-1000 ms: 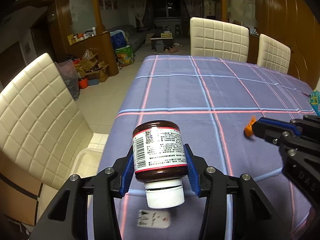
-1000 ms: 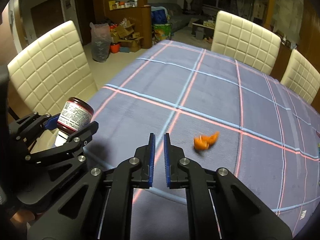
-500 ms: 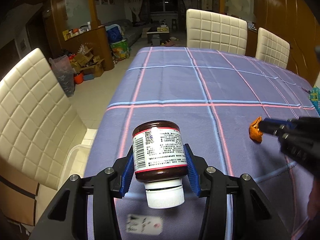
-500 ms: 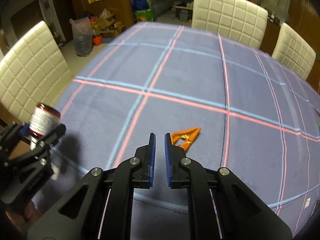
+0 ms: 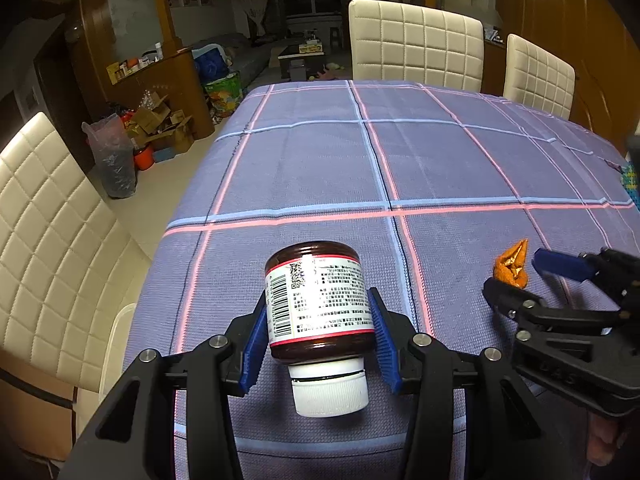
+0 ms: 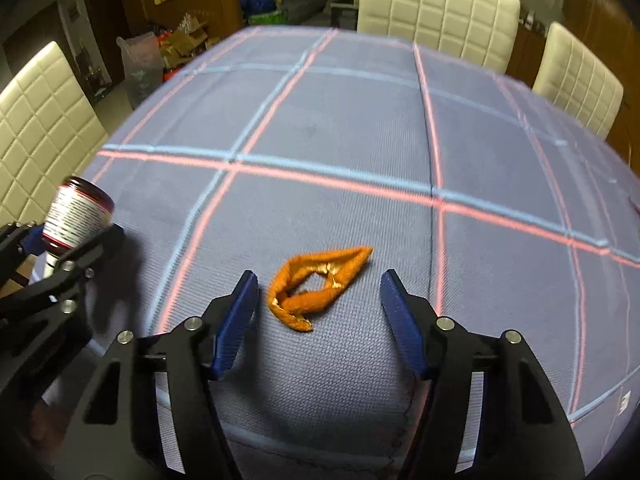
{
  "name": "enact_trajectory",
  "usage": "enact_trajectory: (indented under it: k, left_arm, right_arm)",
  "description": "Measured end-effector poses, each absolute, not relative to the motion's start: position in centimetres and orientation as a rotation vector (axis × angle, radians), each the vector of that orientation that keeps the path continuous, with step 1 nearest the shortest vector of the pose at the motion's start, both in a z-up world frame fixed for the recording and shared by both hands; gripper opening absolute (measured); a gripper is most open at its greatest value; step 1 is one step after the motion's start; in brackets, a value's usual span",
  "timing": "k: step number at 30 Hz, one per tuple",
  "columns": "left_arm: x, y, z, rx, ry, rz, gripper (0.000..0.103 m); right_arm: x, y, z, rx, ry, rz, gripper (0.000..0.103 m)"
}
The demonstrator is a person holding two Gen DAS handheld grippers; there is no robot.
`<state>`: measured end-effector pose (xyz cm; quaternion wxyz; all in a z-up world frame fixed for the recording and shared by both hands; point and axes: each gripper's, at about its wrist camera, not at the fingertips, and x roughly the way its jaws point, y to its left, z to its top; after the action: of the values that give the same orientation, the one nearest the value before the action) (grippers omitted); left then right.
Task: Collect trash
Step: 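Grasp the orange wrapper with the right tool while the left tool holds the bottle, then carry the bottle with the left tool while the right tool carries the orange wrapper to the bin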
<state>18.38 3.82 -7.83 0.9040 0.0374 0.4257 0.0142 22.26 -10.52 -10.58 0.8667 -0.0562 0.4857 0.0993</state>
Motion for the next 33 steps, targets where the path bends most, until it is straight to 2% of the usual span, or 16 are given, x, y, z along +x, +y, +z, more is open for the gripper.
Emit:
enact_trajectory:
  k: [1, 2, 3, 4, 18, 33]
  left_arm:
    - [18.4, 3.8, -7.9, 0.079, 0.882, 0.03, 0.045]
    - [18.4, 3.8, -8.0, 0.081, 0.883, 0.031, 0.045]
    - [18.3, 3.9, -8.0, 0.083, 0.884, 0.033, 0.045]
    - [18.3, 3.9, -7.9, 0.083, 0.883, 0.033, 0.045]
    - [14.5, 7.4, -5.7, 0.065, 0.826, 0.087, 0.045]
    - [9.8, 16.1, -4.3, 0.02, 0.779, 0.242, 0.045]
  right_arm:
    - [22.2, -10.6, -10.6, -0.116, 1.005, 0.206, 0.058]
    - [22.1, -10.5, -10.6, -0.118, 1.0, 0.213, 0.049]
    - [22.1, -10.4, -10.6, -0.117, 0.998, 0.217, 0.034]
    - [22.1, -10.3, -10.5, -0.118, 1.002, 0.218, 0.031]
    - [18.3, -5.0, -7.1, -0.196, 0.949, 0.339, 0.028]
    - [15.4, 4.3, -4.9, -0.278, 0.9, 0.485, 0.028]
